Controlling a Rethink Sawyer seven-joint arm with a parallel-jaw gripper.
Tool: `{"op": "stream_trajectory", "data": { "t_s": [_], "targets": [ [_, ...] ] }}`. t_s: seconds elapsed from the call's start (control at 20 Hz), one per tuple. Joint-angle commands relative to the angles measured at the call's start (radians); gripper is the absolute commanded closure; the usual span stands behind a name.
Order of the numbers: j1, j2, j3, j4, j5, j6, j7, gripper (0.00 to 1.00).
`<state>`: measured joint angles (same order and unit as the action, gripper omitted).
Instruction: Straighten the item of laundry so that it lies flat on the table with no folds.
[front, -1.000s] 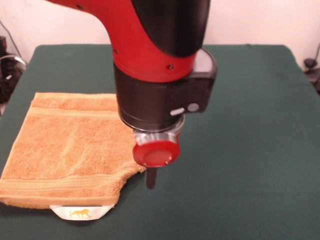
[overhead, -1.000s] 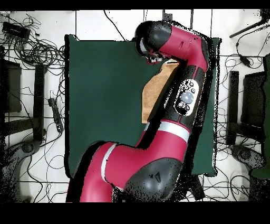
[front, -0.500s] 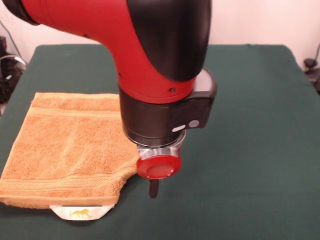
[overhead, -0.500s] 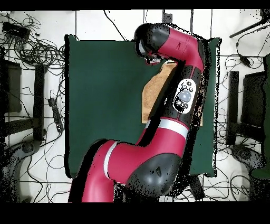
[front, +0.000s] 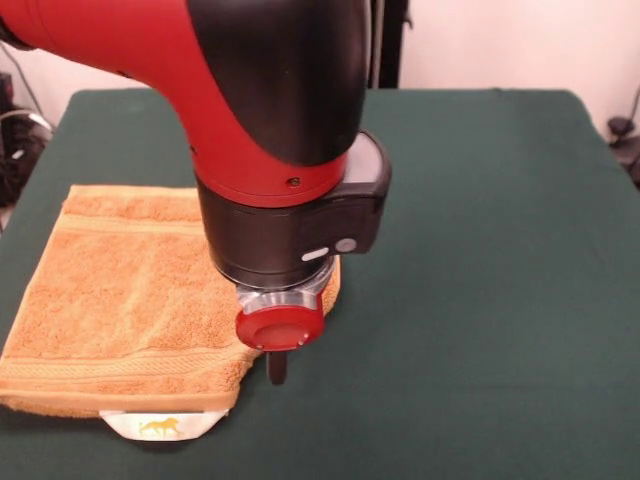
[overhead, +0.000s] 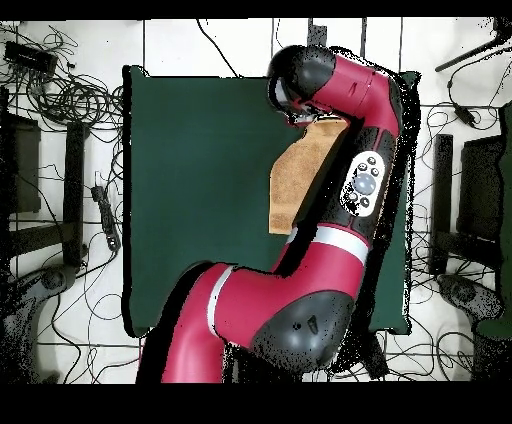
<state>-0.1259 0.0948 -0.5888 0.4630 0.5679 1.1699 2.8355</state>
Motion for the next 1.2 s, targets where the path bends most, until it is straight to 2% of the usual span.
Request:
{"op": "stream_trajectory", "data": {
  "t_s": [0.05,0.45,1.2],
  "targets": [
    [-0.007,-0.012,0.043,0.061,-0.022,0.125,0.096,0.00],
    [0.011,0.021,0.065,0.066,-0.016,0.058,0.134,0.00],
    [0.010,0.026,0.105,0.108,-0.015,-0.022,0.106,0.00]
  ]
}}
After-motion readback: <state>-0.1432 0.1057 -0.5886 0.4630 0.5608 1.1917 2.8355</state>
